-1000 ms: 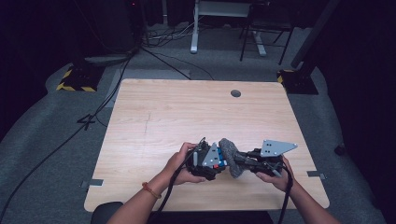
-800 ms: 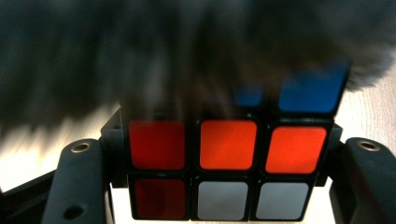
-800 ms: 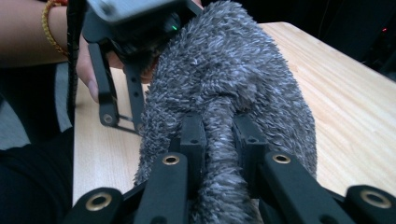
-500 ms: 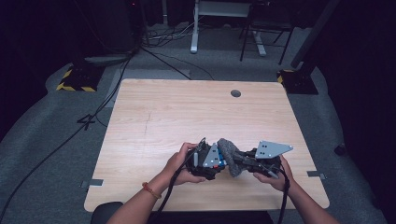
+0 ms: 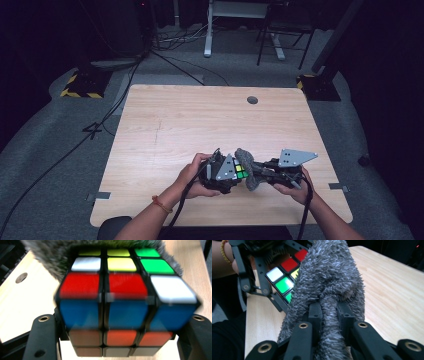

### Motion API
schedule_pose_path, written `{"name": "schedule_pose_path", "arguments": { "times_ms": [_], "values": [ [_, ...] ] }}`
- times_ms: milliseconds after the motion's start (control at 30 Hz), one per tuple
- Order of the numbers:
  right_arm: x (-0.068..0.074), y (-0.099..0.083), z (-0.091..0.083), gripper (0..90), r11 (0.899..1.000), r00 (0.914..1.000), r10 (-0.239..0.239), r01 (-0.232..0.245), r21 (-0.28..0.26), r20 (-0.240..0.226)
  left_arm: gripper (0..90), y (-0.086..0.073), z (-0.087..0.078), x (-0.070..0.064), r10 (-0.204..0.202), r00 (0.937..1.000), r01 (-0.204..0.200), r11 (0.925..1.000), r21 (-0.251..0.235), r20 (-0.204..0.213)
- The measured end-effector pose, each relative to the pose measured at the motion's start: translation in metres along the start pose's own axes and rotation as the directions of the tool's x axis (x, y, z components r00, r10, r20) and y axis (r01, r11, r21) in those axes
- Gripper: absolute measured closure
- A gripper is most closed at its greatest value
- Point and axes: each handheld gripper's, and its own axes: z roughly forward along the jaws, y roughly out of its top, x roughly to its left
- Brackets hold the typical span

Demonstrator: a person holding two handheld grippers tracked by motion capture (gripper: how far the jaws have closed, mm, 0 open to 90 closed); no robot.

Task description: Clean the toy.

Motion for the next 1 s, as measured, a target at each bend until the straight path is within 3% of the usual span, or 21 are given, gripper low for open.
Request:
{"name": "schedule_pose_path", "arguments": {
  "times_ms": [67, 167, 267, 400, 533, 633, 667, 733, 800, 1000],
  "values": [
    [0.006, 0.005, 0.001, 77.7, 0.999, 0.9983, -0.044, 0.043, 0.032, 0.037, 32.7, 0.000, 0.003, 0.000, 0.003, 1.0000, -0.003, 0.9997, 0.024, -0.009],
    [0.019, 0.014, 0.002, 77.6, 0.981, 0.9766, -0.171, 0.156, 0.117, 0.131, 32.7, 0.001, 0.005, 0.001, 0.009, 0.9999, -0.009, 0.9994, 0.034, -0.006],
    [0.025, 0.018, 0.002, 77.1, 0.970, 0.9640, -0.215, 0.193, 0.145, 0.157, 32.6, 0.003, 0.005, 0.000, 0.009, 0.9999, -0.009, 0.9980, 0.063, -0.011],
    [0.023, 0.021, -0.003, 77.0, 0.979, 0.9757, -0.186, 0.174, 0.111, 0.115, 32.6, 0.003, 0.007, 0.000, 0.004, 1.0000, -0.004, 0.9981, 0.062, -0.002],
    [0.025, 0.020, -0.003, 77.3, 0.983, 0.9812, -0.170, 0.163, 0.083, 0.091, 32.4, 0.002, 0.010, 0.000, 0.002, 0.9999, -0.003, 0.9985, 0.055, 0.016],
    [0.024, 0.020, -0.003, 77.0, 0.992, 0.9915, -0.126, 0.125, 0.021, 0.034, 32.4, 0.002, 0.011, -0.001, 0.003, 0.9999, -0.004, 0.9984, 0.057, 0.017],
    [0.024, 0.020, -0.002, 76.9, 0.992, 0.9914, -0.129, 0.128, 0.019, 0.025, 32.3, 0.002, 0.012, -0.002, 0.008, 0.9999, -0.009, 0.9980, 0.063, 0.014],
    [0.027, 0.021, 0.000, 76.8, 0.987, 0.9859, -0.160, 0.158, 0.037, 0.050, 32.5, 0.001, 0.012, -0.001, 0.005, 0.9999, -0.006, 0.9979, 0.065, 0.010],
    [0.027, 0.020, 0.000, 76.8, 0.987, 0.9854, -0.158, 0.156, 0.032, 0.064, 32.7, 0.000, 0.010, 0.000, -0.003, 0.9999, 0.002, 0.9985, 0.054, 0.016],
    [0.017, 0.014, -0.003, 76.8, 0.994, 0.9898, -0.108, 0.107, 0.019, 0.093, 32.9, 0.000, 0.002, 0.002, -0.024, 0.9997, 0.024, 0.9996, 0.014, -0.002]
  ]
}}
